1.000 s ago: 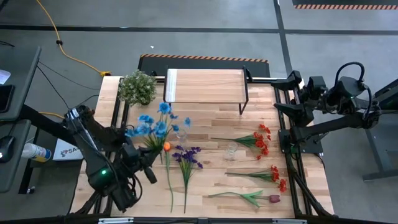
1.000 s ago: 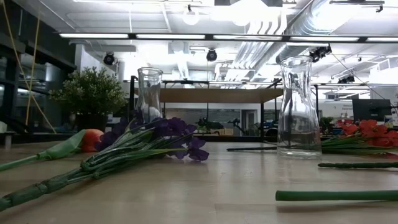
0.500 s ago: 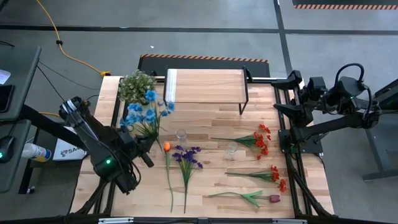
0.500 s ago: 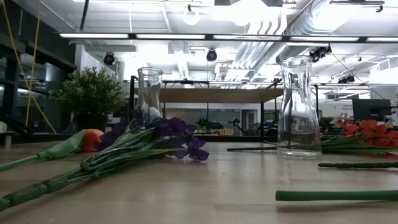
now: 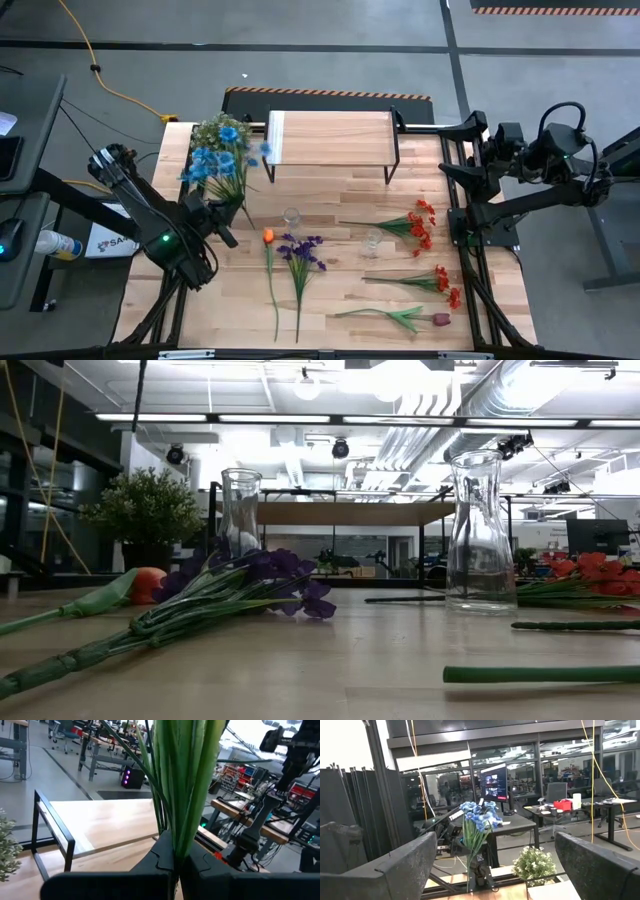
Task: Pick and place flowers into a vace then onto a shelf
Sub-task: Put the blue flowers into the left transparent vase
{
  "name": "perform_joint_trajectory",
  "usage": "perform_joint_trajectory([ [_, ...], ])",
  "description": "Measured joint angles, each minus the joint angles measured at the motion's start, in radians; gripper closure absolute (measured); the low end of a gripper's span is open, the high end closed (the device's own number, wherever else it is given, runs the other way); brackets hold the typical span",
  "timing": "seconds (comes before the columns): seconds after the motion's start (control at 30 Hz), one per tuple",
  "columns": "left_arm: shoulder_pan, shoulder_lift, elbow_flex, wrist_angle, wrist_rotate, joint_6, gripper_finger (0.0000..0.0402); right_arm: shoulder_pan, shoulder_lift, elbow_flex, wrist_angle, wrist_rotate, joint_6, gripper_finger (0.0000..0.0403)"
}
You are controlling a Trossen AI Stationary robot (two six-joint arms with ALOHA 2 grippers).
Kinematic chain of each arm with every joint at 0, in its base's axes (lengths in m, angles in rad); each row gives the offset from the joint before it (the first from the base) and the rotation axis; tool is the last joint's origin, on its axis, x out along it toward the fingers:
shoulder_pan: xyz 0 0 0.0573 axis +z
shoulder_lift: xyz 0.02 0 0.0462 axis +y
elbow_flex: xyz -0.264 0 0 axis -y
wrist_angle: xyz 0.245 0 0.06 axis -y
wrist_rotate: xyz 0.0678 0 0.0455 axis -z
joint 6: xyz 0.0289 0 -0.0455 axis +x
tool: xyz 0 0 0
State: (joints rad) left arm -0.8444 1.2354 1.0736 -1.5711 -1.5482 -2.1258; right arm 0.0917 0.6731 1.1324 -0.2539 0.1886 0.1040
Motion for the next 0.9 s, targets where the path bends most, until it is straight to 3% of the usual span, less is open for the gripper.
perform_joint_trajectory([
  [0.9, -0.077, 0.002, -0.001, 0.006, -0.024, -0.002, 0.0364, 0.000, 0.000, 0.000, 0.004, 0.022, -0.041, 0.0008],
])
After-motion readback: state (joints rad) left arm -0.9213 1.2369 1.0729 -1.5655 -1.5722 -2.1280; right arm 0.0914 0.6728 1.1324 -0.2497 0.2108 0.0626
